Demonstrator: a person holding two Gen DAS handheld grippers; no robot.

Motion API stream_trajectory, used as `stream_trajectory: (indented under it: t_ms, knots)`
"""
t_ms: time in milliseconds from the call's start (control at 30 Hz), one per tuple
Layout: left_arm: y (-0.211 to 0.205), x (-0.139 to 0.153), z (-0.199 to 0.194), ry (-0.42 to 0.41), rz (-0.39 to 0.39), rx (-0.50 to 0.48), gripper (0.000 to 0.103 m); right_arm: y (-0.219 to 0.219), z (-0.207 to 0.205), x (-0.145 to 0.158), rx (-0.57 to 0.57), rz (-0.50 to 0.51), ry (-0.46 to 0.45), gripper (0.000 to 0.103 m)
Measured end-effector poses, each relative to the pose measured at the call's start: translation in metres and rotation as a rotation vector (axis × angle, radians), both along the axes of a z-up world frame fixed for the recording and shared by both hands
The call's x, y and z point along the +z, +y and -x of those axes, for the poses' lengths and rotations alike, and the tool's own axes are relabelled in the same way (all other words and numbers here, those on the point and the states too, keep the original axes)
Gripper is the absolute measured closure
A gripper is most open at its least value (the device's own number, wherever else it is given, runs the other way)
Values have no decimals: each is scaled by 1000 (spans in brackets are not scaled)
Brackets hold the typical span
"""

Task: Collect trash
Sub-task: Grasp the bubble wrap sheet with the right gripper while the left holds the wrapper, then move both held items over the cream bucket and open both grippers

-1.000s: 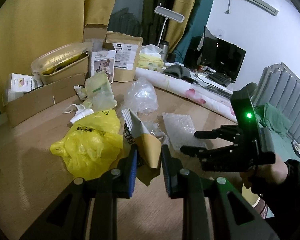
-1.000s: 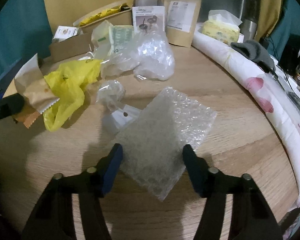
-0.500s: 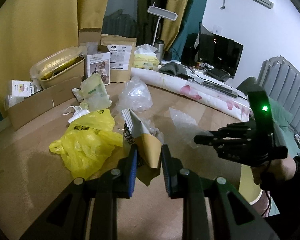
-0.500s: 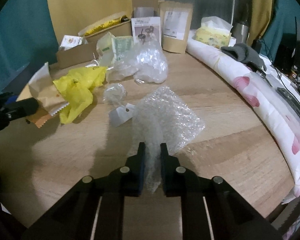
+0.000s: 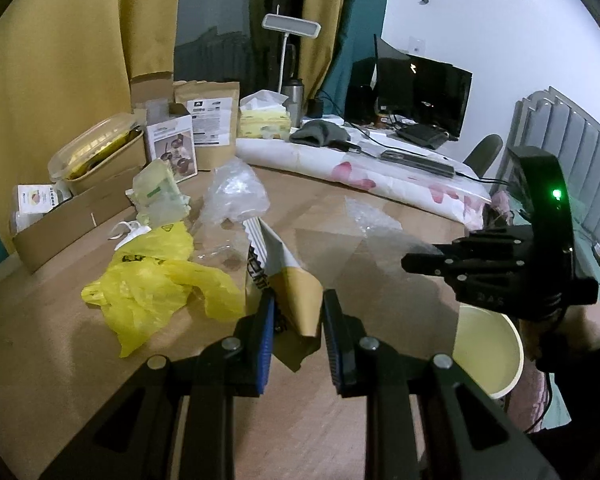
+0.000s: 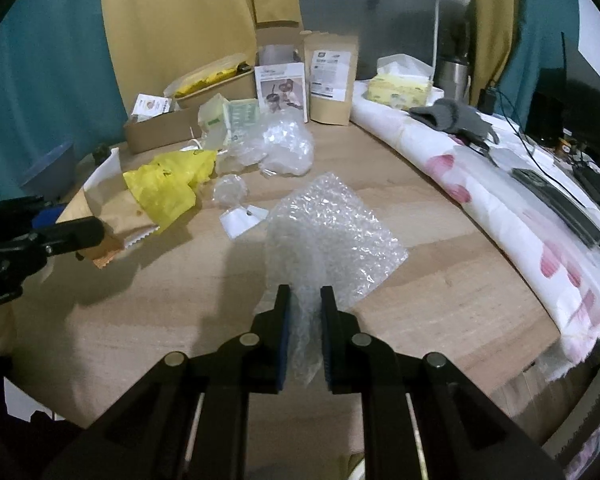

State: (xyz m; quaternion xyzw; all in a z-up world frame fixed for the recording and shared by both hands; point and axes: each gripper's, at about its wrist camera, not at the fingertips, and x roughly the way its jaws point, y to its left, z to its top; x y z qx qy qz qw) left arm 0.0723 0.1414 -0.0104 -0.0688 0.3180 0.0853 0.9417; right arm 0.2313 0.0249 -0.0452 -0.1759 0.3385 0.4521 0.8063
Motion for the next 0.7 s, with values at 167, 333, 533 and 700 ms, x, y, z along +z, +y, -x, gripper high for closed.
stream_trajectory:
  t_ms: [167,333,533,700]
  knots:
    - [-19,4,-2,1,-15,-22,81,-25,1,4,-21,-12,-6,91]
    - [-40,6,-5,1,-30,-53,81,-54,2,6,-54,-31,-6,91]
    - [-66,7,-12,5,-45,-84,81,-88,1,4,-92,-50,0,91]
    - [-86,3,-16,17,-47,-103,81,-112,1,-1,-113,-51,5,91]
